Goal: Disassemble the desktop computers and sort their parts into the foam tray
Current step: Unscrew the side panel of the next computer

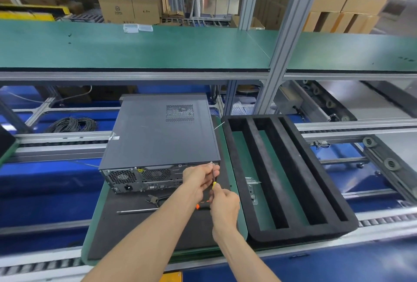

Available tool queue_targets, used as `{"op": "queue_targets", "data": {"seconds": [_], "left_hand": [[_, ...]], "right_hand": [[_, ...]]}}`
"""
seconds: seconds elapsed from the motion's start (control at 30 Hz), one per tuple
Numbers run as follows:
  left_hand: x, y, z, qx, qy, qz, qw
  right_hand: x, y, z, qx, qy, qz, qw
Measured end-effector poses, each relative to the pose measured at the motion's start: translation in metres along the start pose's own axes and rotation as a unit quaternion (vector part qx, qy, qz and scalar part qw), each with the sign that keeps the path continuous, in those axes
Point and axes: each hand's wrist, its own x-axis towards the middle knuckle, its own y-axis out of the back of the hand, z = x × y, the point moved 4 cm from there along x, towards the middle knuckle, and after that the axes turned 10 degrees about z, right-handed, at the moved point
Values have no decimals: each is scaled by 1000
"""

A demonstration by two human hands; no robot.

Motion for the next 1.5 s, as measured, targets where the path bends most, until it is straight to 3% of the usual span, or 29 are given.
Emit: {"op": "queue_targets", "data": {"seconds": [0.27,0.47,0.67,1.5], "left_hand": [[-4,0,1,-3,0,11,1000],[-2,0,0,3,-2,5,1000],[-4,0,1,4,2,4,1000],[-2,1,0,3,-4,-4,1000]], "right_hand": [[2,-6,0,35,-92,-28,995],[-2,-5,0,39,-52,-45,997],[1,-4,-1,54,-109,-29,992],[4,-3,0,71,-78,-84,991]]}}
